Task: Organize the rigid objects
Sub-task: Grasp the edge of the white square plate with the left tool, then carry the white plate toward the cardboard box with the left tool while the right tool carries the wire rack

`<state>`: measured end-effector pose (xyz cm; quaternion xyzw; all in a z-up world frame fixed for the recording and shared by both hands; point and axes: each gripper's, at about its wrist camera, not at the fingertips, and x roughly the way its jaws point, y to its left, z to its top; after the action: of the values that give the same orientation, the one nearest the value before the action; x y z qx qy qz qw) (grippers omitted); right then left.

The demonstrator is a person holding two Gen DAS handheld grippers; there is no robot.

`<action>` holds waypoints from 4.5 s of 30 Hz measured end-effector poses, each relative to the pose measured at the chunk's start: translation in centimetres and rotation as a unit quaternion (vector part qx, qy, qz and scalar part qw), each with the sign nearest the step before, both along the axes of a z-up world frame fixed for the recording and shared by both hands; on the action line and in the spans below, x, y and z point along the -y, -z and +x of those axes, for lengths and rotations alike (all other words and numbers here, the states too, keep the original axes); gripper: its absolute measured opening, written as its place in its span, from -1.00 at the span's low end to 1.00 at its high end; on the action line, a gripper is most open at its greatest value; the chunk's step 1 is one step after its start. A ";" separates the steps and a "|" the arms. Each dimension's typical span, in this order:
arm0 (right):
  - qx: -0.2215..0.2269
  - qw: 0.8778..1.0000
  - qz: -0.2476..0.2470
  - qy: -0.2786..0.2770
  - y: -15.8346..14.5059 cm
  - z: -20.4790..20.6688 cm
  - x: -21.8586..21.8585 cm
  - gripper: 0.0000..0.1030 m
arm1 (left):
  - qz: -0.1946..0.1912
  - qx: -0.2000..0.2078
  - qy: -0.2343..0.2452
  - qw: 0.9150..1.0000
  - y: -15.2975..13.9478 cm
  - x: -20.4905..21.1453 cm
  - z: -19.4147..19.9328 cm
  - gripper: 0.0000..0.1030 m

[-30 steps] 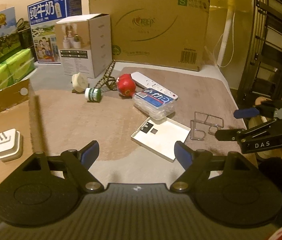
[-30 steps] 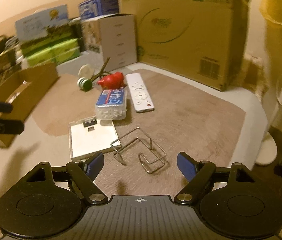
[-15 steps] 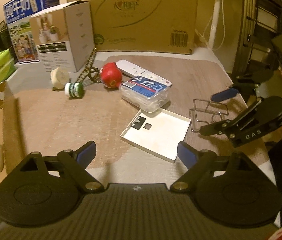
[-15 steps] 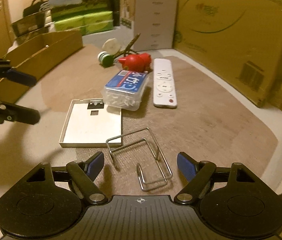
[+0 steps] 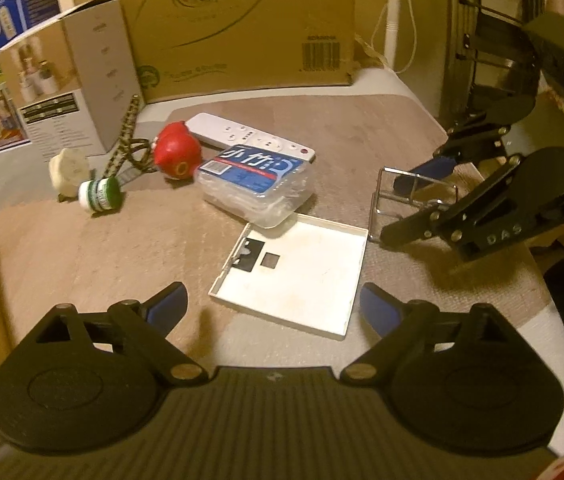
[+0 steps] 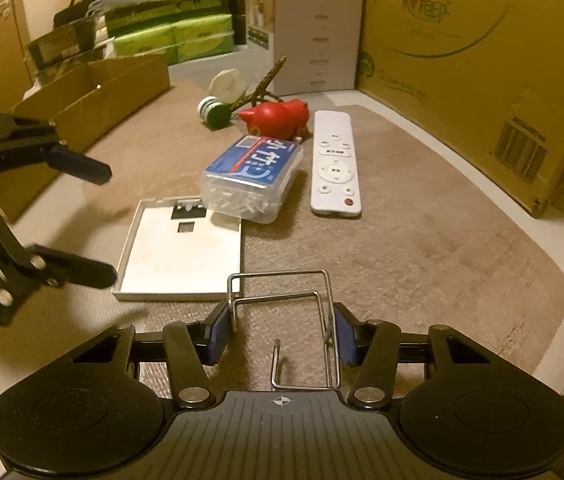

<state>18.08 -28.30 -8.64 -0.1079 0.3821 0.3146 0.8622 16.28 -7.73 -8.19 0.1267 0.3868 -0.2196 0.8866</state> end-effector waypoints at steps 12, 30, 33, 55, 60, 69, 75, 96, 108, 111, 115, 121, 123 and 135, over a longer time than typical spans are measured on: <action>-0.002 0.999 0.017 0.037 -0.6 0.2 1.0 0.03 | 0.011 -0.013 0.047 0.999 2.1 0.9 2.4 0.87; -0.024 0.994 0.037 0.095 -0.7 -0.6 1.2 0.03 | -0.010 -0.038 -0.015 0.999 2.1 -0.4 -0.2 0.78; -0.027 0.994 0.043 0.099 -0.9 -1.3 0.9 0.03 | -0.017 -0.040 -0.038 0.998 2.0 -1.3 -1.9 0.78; -0.033 0.991 0.062 0.111 -3.2 -7.8 -2.9 0.03 | -0.019 -0.028 -0.098 0.995 0.2 -4.2 -9.8 0.78; -0.036 0.992 0.060 0.108 -3.0 -8.5 -3.2 0.03 | -0.001 -0.025 -0.078 0.997 1.2 -3.7 -10.1 0.78; -0.040 0.991 0.063 0.113 -2.6 -8.2 -3.1 0.03 | 0.000 -0.023 -0.059 0.998 1.9 -3.2 -8.7 0.82; -0.043 0.990 0.066 0.114 -2.4 -8.1 -3.0 0.03 | -0.009 -0.035 -0.050 0.998 1.8 -3.2 -8.0 0.73; -0.006 0.992 0.085 0.096 -6.3 -10.3 -5.2 0.03 | -0.021 0.024 -0.121 0.992 -5.0 -7.1 -11.3 0.71; 0.016 0.994 0.100 0.042 -9.1 -11.2 -10.6 0.03 | -0.008 0.057 -0.195 0.979 -8.8 -13.6 -13.9 0.71; 0.019 0.995 0.100 0.022 -9.6 -11.4 -12.7 0.03 | -0.003 0.063 -0.216 0.974 -9.4 -15.6 -14.4 0.71; 0.021 0.995 0.101 -0.004 -10.0 -11.3 -15.6 0.03 | 0.004 0.068 -0.240 0.968 -10.1 -18.3 -14.7 0.71; 0.016 0.994 0.102 -0.035 -10.3 -10.5 -19.7 0.03 | 0.014 0.071 -0.267 0.961 -10.4 -21.7 -14.7 0.71; 0.008 0.994 0.106 -0.040 -10.2 -10.0 -20.8 0.03 | 0.017 0.070 -0.272 0.960 -10.3 -22.7 -14.4 0.71; -0.003 0.993 0.105 -0.056 -9.5 -7.8 -26.0 0.03 | 0.014 0.061 -0.282 0.957 -8.9 -26.1 -12.6 0.71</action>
<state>10.23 -2.27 0.88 -0.0369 0.3430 0.4011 0.8486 3.67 18.42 0.76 0.0380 0.3552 0.0532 0.9325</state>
